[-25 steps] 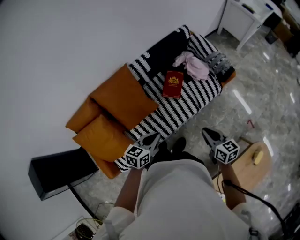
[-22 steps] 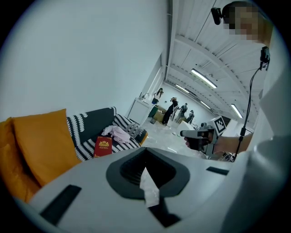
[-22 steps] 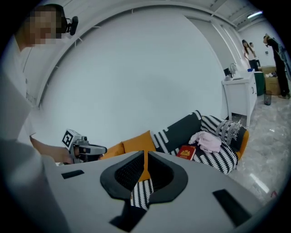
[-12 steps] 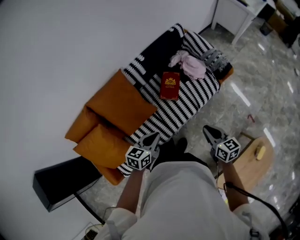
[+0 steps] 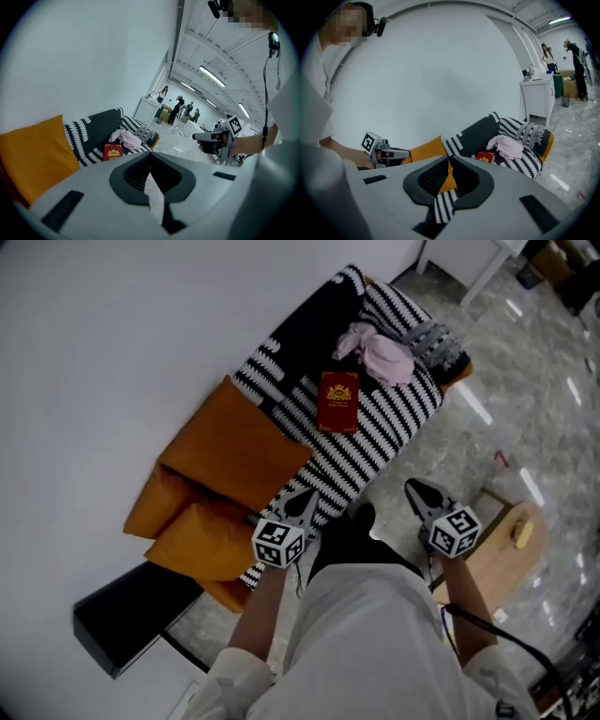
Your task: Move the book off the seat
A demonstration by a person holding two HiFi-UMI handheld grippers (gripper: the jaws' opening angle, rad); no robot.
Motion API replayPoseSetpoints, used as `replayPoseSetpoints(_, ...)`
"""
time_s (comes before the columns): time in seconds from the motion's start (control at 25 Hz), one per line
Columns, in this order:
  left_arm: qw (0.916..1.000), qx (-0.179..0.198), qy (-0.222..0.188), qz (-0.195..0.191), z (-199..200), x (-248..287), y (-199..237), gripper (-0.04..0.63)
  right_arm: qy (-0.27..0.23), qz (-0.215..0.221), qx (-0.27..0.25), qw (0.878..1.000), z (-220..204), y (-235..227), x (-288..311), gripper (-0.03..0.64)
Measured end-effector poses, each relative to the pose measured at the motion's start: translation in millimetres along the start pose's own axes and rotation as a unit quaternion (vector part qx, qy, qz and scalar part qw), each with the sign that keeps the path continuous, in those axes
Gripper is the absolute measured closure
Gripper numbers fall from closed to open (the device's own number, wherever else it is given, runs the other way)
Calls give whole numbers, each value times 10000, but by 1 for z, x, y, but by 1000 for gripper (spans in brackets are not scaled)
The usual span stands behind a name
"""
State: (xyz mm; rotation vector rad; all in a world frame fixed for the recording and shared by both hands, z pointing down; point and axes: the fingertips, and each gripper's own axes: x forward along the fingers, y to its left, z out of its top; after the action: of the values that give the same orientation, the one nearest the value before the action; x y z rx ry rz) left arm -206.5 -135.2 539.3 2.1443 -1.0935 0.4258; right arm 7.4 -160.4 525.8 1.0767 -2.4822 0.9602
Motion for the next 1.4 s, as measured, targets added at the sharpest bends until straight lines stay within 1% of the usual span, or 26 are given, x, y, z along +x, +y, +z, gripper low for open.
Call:
replayPoseSetpoints(0.28, 9997, -36, 258, -14, -6, 42, 55, 594, 232, -120, 204, 9995, -11, -19, 61, 568)
replayPoseSetpoints(0.4, 9994, -74, 330, 27, -10, 63, 76, 594, 324, -152, 259, 9990, -17, -33, 85, 568)
replayPoseSetpoints(0.6, 9991, -93, 421, -12, -17, 99, 107, 594, 437, -191, 377, 9981, -32, -56, 126, 568)
replayPoseSetpoints(0.76, 9987, -128, 488, 14, -27, 128, 133, 594, 574, -196, 414, 9973, -48, -79, 160, 568)
replayPoseSetpoints(1.0, 9977, -338, 589, 13, -55, 169, 169, 594, 797, -231, 516, 9952, -84, -107, 210, 568)
replayPoseSetpoints(1.08, 9975, -329, 619, 19, -64, 184, 181, 594, 796, -258, 637, 9945, -95, -117, 228, 568)
replayPoseSetpoints(1.24, 9977, -287, 615, 28, -79, 209, 199, 594, 695, -321, 1043, 9916, -115, -137, 257, 568)
replayPoseSetpoints(1.4, 9974, -365, 625, 28, -92, 231, 215, 594, 676, -387, 1279, 9887, -134, -152, 282, 568)
